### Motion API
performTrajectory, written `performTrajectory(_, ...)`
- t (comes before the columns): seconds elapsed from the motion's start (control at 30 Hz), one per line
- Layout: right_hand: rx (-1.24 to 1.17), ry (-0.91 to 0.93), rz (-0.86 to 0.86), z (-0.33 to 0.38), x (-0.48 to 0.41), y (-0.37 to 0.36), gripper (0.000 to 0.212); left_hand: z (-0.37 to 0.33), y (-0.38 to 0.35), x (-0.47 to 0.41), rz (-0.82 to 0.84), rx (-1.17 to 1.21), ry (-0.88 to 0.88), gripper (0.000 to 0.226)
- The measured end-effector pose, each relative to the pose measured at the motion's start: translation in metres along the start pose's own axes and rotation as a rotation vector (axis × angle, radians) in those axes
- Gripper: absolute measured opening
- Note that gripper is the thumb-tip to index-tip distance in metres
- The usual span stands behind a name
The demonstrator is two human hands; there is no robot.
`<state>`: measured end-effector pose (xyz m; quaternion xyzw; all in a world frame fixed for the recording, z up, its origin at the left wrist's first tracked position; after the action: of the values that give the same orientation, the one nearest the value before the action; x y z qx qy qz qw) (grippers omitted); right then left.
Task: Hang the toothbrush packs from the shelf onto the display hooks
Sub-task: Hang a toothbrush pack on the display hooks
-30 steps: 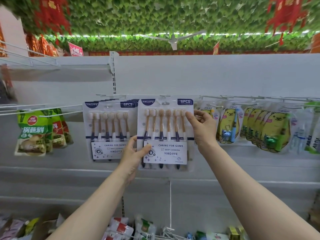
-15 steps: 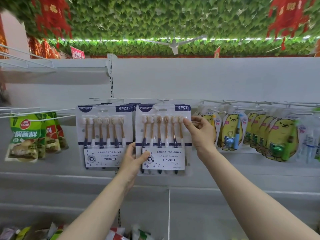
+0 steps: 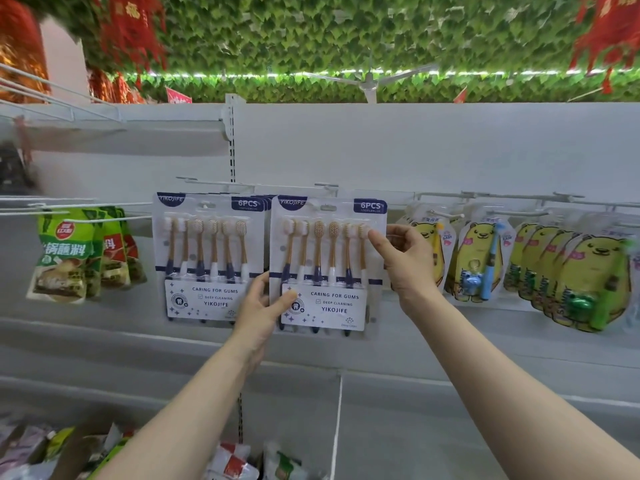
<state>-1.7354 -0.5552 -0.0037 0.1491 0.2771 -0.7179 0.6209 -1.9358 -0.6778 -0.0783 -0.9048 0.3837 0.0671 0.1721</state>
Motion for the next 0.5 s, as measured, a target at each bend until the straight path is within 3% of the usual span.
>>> performTrajectory(0.5,0.072,-0.047,0.010,0.003,0.002,0.000,0.046,0.013,0.008,0.005,-0.201,-0.087,0.005,0.029)
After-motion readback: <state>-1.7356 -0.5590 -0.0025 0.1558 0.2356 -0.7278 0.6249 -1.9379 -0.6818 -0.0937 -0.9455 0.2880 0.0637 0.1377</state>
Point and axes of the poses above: each hand's wrist, its own x-axis away from the middle knuckle, its own y-axis out of the back of the hand, z = x × y, the point moved 4 cm from there along -x, towards the middle knuckle, and after that the axes turned 14 degrees about -z, right-handed, at the moved point
